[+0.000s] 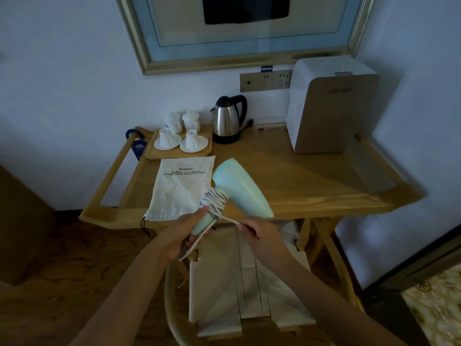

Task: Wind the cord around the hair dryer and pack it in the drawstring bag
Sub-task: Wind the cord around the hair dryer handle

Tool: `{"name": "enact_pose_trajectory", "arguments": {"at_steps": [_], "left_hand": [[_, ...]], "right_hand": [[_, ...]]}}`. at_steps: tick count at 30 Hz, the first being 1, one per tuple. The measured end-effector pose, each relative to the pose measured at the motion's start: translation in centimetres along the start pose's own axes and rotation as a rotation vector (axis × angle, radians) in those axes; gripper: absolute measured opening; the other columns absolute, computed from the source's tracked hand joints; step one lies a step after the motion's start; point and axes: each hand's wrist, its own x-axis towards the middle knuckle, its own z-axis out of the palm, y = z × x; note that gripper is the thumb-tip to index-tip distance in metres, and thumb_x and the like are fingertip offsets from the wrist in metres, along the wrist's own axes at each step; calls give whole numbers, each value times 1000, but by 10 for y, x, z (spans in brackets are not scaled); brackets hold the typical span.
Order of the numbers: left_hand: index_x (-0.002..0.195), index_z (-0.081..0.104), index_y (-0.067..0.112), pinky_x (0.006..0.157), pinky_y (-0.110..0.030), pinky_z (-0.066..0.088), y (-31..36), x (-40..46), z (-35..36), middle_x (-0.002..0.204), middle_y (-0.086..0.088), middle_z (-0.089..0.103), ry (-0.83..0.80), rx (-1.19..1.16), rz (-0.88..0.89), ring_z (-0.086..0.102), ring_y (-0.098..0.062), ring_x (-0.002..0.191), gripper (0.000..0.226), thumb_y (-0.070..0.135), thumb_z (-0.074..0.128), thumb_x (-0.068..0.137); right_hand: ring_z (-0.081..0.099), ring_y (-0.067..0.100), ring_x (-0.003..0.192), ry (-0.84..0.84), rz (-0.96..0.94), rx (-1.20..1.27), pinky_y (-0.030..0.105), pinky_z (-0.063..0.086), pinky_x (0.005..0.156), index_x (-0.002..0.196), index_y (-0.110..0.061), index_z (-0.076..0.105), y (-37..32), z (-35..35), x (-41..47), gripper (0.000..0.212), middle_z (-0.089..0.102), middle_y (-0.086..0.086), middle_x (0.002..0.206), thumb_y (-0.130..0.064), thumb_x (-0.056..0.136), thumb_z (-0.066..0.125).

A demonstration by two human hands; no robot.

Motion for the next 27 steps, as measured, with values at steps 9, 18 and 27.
{"name": "enact_pose_trajectory", "arguments": {"at_steps": [9,18,27], "left_hand": [[84,57,8,33,-16,32,-2,1,12,48,4,50,30,80,54,36,-5,34,47,54,46,87],[86,53,9,35,-15,23,-5,-9,-5,56,1,45,-189,-124,112,30,-5,39,55,64,54,77],[100,61,31,60,-18,49,16,-27,38,88,11,62,-301,1191,268,59,2,74,56,72,57,62]], "right_hand": [[39,4,45,-124,217,510,21,32,46,78,-26,69,35,5,-17,26,49,-10,51,-18,94,50],[52,9,55,-370,180,305,21,44,54,86,-17,72,61,-15,-24,22,58,-8,60,-30,90,55],[62,12,68,-654,194,-126,25,49,63,75,-30,67,10,-80,70,10,71,-1,78,-29,83,63]]}}
